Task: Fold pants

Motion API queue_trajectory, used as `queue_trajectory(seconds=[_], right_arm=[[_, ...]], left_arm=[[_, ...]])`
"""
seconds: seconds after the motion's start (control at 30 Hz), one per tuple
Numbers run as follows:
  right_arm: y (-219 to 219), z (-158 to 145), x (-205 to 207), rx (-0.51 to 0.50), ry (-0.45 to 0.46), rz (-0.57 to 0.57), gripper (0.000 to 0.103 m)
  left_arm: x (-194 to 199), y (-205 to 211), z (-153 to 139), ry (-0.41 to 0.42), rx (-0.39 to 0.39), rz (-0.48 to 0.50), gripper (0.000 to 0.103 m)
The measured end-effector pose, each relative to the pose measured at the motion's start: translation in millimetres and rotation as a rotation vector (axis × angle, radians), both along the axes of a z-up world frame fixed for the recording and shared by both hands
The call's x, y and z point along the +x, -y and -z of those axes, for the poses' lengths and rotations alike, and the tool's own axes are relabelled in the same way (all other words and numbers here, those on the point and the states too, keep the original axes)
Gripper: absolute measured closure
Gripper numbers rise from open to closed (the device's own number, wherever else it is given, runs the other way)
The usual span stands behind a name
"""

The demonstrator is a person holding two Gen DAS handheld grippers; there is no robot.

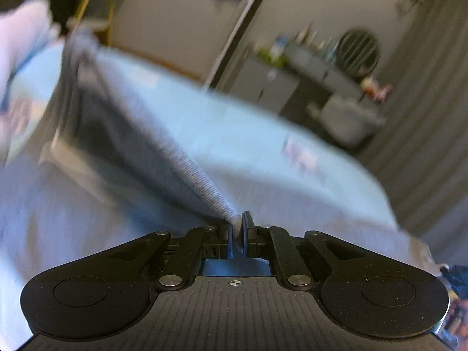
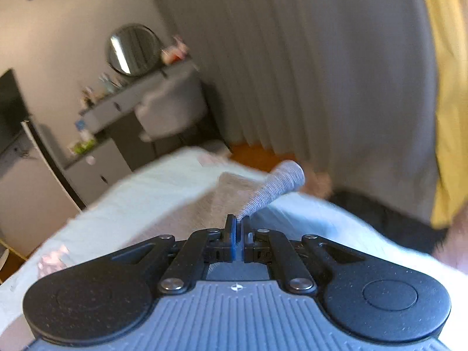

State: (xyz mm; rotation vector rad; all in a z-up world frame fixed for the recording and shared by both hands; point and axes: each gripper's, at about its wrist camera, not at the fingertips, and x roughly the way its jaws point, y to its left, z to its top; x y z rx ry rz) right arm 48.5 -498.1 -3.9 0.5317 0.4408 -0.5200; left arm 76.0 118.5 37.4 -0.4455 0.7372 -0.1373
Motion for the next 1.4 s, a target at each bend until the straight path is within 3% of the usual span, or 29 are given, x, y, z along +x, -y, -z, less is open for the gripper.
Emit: queue_trajectory(seconds=[0.1,0.17,0.3,0.33,0.4,0.63,0.77,0.8,0.83,0.87,1.07,1.17,1.23,1.27,1.33,1.37,1.4], right_arm=[[6,32,-11,0.036,-0.08,0.032,0.1],[6,51,-11,0.089,-0.114,0.041,0.094],[5,66,-15,0.213,-0.044,0.027,0.082],[6,67,-15,0.244,-0.021,0.016,0.074],[11,70,-13,0.29,0.01,0.01,0.067],[25,75,2,0.401,0.056,0.017,0.066],[33,77,21,0.405,0.016,0.015,0.065],[34,79,24,0.406,0.008,0.015,0.07],[34,78,26,0.396,0.001,0.013,0.096],[32,75,28,0.365,-0.018,0.013,0.098],[15,37,10,0.123,0.012,-0.002,0.098],[2,43,17,-0.068,-0.108,0.015,0.097],[6,60,30,-0.028,-0.232,-0.028,0.094],[11,64,28,0.019,-0.235,-0.021,0.093],[22,61,9,0.097,-0.124,0.031,0.083],[27,60,2,0.124,-0.1,0.062,0.075],[32,60,-5,0.144,-0.091,0.085,0.075]], left_arm=[[-17,10,38,-0.152,0.03,0.009,0.093],[-24,11,50,-0.198,0.06,0.008,0.091],[-26,6,38,-0.163,0.049,-0.049,0.05],[-24,4,35,-0.155,0.05,-0.061,0.045],[-27,2,33,-0.141,0.055,-0.073,0.043],[-46,8,32,-0.137,0.023,-0.096,0.042],[-45,19,24,-0.109,0.03,-0.099,0.041],[-44,21,20,-0.102,0.021,-0.101,0.038],[-44,22,17,-0.09,0.012,-0.105,0.033],[-44,24,15,-0.077,0.01,-0.11,0.032],[-42,35,4,-0.04,0.063,-0.098,0.026],[-36,46,11,-0.052,0.053,-0.071,0.024],[-30,57,21,-0.083,0.048,-0.038,0.024],[-27,64,25,-0.098,0.05,-0.021,0.024],[-23,80,31,-0.11,0.07,0.026,0.024],[-22,88,33,-0.108,0.088,0.048,0.024],[-22,97,34,-0.102,0.111,0.074,0.024]])
